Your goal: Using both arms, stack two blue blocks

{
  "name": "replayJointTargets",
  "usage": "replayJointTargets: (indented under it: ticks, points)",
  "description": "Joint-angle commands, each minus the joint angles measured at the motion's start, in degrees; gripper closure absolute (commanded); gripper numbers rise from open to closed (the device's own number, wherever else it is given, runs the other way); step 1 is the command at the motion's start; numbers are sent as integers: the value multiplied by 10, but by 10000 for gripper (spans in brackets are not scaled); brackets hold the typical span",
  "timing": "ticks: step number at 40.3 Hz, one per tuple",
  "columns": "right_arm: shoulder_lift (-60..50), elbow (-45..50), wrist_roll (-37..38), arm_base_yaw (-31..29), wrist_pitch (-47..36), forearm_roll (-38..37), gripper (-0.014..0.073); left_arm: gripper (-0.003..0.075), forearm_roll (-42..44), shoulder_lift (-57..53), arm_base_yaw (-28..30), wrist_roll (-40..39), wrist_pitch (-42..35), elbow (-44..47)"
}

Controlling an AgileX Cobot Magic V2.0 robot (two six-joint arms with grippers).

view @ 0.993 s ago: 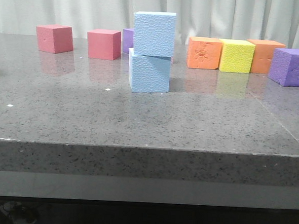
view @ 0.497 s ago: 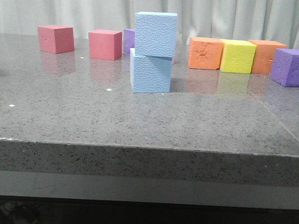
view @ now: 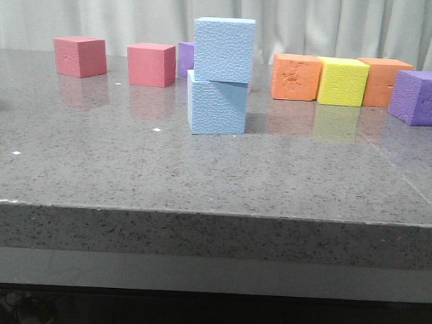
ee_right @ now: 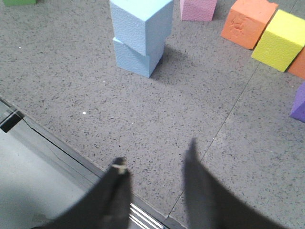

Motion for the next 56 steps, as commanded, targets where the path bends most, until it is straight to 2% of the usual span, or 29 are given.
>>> replayJointTargets:
  ticks: [1, 4, 10, 19, 23, 32, 36, 40, 44, 49, 51, 56]
  points:
    - [-13, -14, 1, -3, -30, 6, 580, 439, -13, -1, 2, 1, -52, -16]
    - [-14, -14, 1, -3, -32, 6, 668, 564, -13, -1, 2, 1, -52, -16]
    - [-14, -14, 1, -3, -31, 6, 663, 741, -13, -1, 2, 1, -52, -16]
    - [-14, -14, 1, -3, -31, 6, 663, 738, -13, -1, 2, 1, -52, -16]
    - [-14, -14, 1, -3, -31, 6, 663, 738, -17, -25, 15, 1, -83, 12]
    - [-14, -14, 1, -3, -31, 6, 663, 738, -27, -162, 201, 1, -173, 137]
    - [-14, -14, 1, -3, -31, 6, 663, 738, -28, -223, 269, 1, -203, 190]
    - [-14, -14, 1, -3, -31, 6, 663, 738, -32, -272, 309, 1, -208, 225]
    - [-14, -14, 1, -3, -31, 6, 663, 738, -33, -321, 318, -22, -220, 271]
    - [-14, -14, 1, -3, -31, 6, 663, 738, 101, -378, 301, -191, -254, 326]
    - [-14, -14, 1, -3, -31, 6, 663, 738, 131, -377, 291, -232, -287, 343]
    - [-14, -14, 1, -3, -31, 6, 663, 738, 141, -376, 264, -252, -352, 382]
